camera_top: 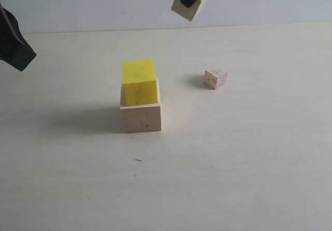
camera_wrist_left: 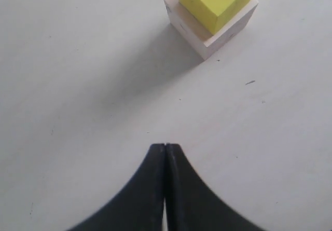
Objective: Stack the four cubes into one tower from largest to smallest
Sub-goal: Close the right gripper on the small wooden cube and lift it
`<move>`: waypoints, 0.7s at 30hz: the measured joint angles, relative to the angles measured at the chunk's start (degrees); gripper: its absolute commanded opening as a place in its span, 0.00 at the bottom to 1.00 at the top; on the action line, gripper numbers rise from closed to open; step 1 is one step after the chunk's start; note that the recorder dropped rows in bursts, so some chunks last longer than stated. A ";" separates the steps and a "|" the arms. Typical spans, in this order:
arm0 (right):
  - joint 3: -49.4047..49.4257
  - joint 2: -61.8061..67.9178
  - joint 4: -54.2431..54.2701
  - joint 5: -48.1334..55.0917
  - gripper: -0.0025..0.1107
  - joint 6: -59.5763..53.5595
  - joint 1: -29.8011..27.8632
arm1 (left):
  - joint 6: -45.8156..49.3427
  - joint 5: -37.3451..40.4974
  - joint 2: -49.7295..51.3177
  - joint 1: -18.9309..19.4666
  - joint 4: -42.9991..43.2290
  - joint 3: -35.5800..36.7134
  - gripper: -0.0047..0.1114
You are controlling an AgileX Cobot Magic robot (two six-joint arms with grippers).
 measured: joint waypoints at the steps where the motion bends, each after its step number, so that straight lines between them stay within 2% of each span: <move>1: 0.00 0.00 -0.47 -0.01 0.02 0.00 1.35 | 0.00 0.14 0.00 0.00 0.00 0.00 0.04; 7: 0.00 -0.34 -8.97 0.22 0.02 4.77 8.74 | 0.66 1.43 0.00 0.00 0.00 0.00 0.04; 13: 3.02 -3.25 -6.96 0.22 0.02 12.51 9.99 | 0.77 1.53 0.00 0.00 0.00 0.00 0.04; 21: 4.13 -6.77 -3.48 0.40 0.02 33.66 11.64 | 1.22 1.20 0.00 0.00 0.00 0.00 0.04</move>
